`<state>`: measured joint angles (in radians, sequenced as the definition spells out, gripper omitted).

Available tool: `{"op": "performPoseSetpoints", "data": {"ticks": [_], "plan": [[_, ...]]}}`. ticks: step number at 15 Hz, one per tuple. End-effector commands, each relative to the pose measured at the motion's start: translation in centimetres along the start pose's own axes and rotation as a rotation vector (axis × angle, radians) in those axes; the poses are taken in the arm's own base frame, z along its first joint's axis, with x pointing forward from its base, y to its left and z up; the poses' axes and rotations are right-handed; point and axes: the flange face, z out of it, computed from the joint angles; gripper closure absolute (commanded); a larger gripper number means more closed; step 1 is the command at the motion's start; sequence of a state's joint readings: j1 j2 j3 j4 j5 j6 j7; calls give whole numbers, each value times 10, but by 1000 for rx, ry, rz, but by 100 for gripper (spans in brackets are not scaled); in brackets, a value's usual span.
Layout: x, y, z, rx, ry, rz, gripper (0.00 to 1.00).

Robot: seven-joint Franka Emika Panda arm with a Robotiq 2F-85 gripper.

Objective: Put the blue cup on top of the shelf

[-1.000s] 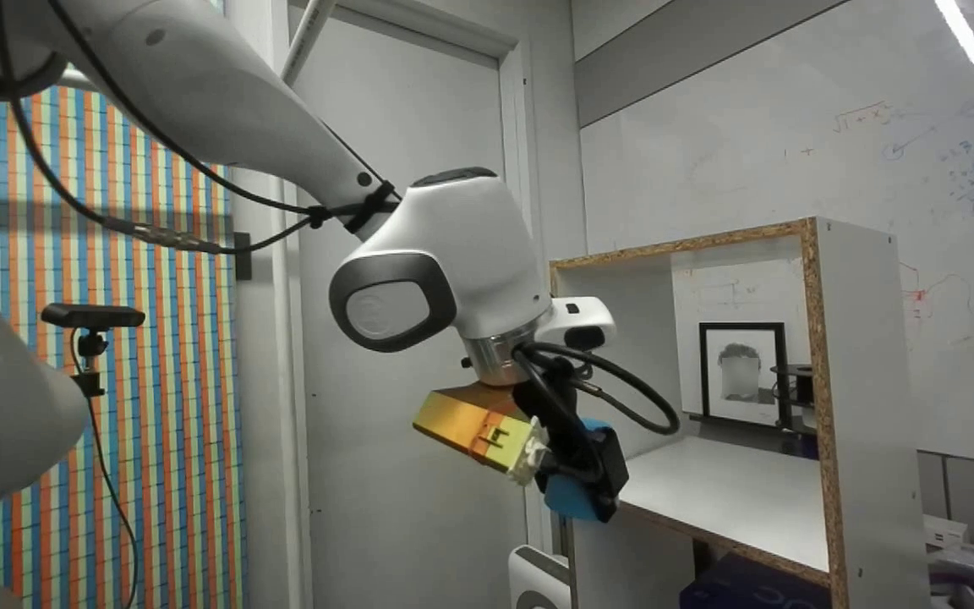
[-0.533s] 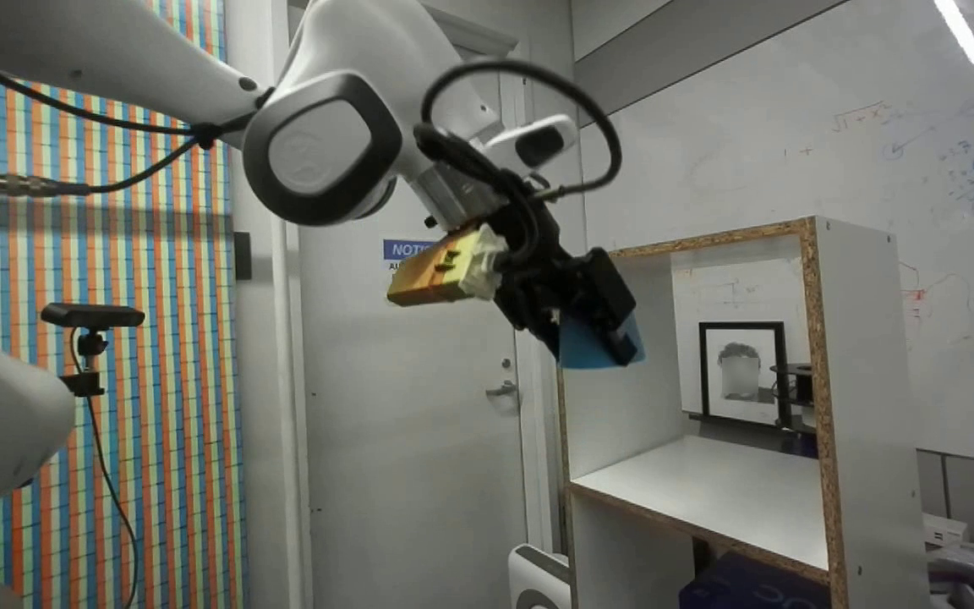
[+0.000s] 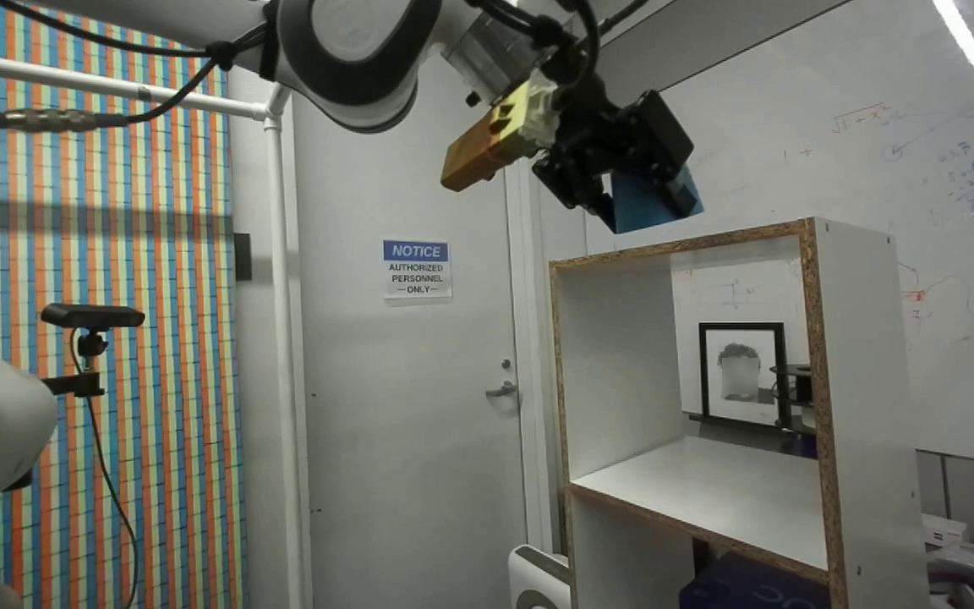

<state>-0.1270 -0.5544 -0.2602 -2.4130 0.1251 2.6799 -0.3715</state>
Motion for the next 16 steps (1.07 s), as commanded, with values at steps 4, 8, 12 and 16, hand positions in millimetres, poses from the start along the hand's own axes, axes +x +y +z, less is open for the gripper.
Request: {"op": "performPoseSetpoints", "data": {"ticks": [4, 8, 12, 16], "plan": [[95, 1, 48, 63, 41, 73, 45], [128, 2, 77, 106, -2, 105, 45], [142, 5, 108, 127, -75, 118, 5], [143, 2, 128, 146, -167, 108, 0]]}}
